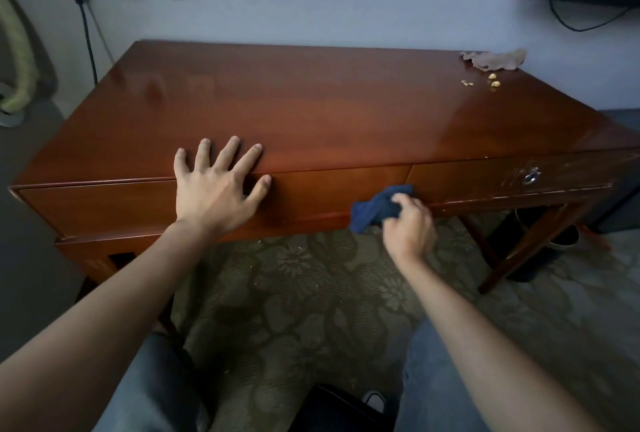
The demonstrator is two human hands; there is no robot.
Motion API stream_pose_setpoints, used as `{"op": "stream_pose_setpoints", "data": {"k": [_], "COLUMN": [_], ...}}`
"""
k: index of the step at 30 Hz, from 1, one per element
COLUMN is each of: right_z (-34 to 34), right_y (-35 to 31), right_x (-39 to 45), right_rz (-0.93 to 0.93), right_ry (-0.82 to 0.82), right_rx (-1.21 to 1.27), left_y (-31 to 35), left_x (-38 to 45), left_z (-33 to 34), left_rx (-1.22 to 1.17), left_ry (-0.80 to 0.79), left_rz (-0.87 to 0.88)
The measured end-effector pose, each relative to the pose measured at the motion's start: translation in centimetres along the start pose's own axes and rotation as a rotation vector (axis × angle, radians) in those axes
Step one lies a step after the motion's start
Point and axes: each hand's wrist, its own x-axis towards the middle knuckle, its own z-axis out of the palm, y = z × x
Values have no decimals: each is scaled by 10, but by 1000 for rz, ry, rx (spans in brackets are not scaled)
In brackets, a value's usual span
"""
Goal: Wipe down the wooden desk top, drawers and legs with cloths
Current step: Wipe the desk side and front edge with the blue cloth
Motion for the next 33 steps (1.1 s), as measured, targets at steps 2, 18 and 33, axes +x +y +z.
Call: {"op": "stream_pose_setpoints", "data": {"k": [2, 18, 33], "right_z": [0, 56, 77], "right_y": [2, -137, -171], "right_x": [-1, -100, -121], "right_rz": [134, -234, -206], "right_ry": [18, -363, -287], "right_rx": [28, 197, 377], "left_y": [2, 2, -6], "left_x": [-1, -1, -14], "left_z": [0, -5, -17], "left_rx": [4, 4, -64], "left_ry": [2, -24, -35], "left_rz": [-7, 10, 120]}}
